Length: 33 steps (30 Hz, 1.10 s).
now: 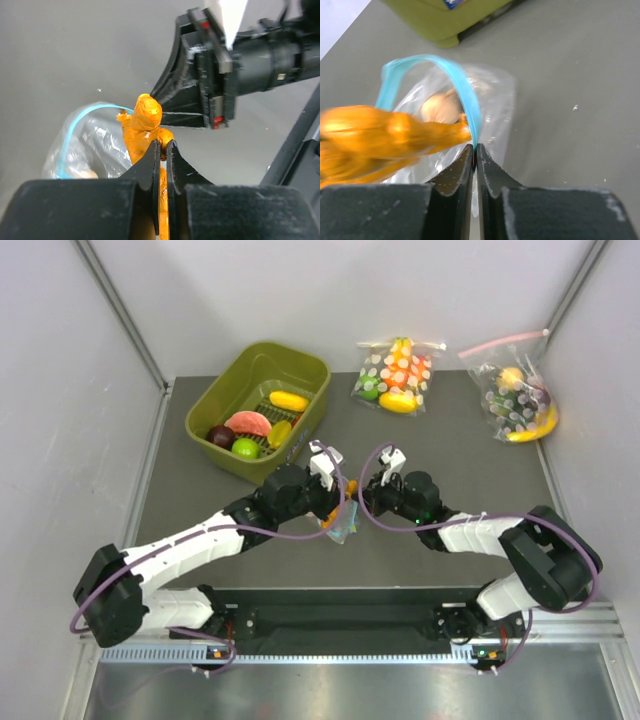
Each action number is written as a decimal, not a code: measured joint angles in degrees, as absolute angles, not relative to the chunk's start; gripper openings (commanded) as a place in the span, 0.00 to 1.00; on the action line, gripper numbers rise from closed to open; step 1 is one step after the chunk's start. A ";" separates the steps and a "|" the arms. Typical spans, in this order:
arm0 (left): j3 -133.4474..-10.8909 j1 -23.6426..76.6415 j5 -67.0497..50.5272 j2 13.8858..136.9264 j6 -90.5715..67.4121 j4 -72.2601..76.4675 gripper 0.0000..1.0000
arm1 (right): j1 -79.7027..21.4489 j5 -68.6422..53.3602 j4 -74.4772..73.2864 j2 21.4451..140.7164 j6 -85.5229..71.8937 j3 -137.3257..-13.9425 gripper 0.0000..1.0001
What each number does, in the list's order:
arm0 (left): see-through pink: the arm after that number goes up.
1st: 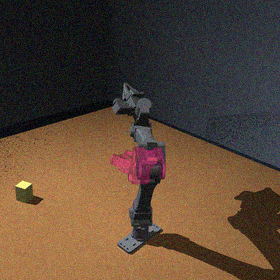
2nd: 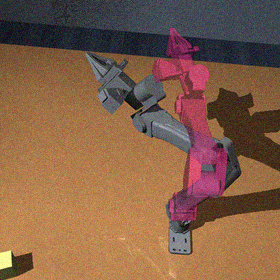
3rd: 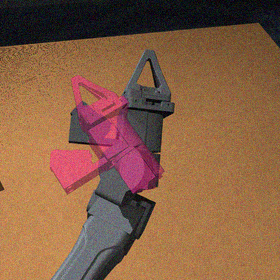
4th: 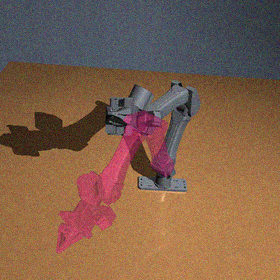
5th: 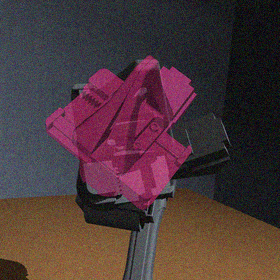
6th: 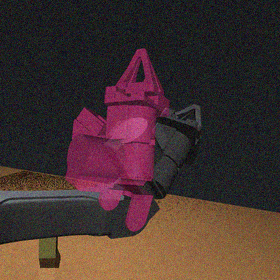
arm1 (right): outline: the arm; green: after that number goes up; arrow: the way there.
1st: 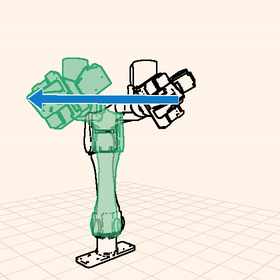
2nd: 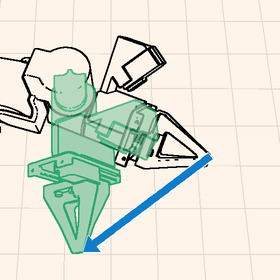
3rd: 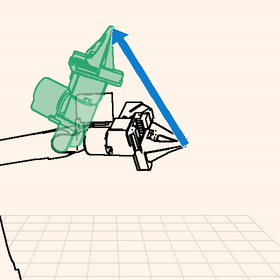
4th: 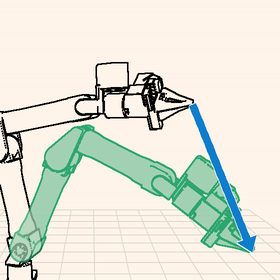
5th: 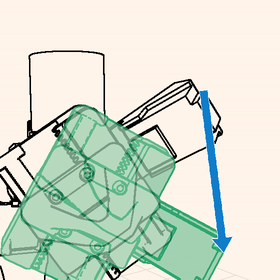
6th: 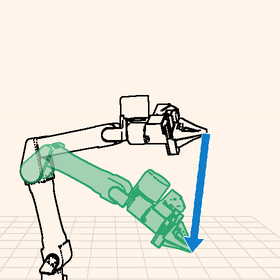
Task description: Open the zip-top bag and remove the fake food
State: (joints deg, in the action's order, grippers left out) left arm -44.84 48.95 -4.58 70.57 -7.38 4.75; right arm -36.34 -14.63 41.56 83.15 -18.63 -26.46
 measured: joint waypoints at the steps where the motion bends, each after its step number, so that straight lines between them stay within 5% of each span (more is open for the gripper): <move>1: -44.84 48.82 -5.04 70.02 -7.40 4.56 0.00 | -36.36 -14.15 40.97 83.15 -18.85 -26.79 0.04; 18: -48.27 38.15 -16.84 55.96 -9.56 -1.78 0.00 | -37.01 -7.55 32.32 80.95 -19.25 -28.23 0.00; 33: -63.31 9.45 -4.36 68.93 -15.57 -3.75 0.00 | -37.12 -7.18 29.39 74.17 -19.33 -26.59 0.00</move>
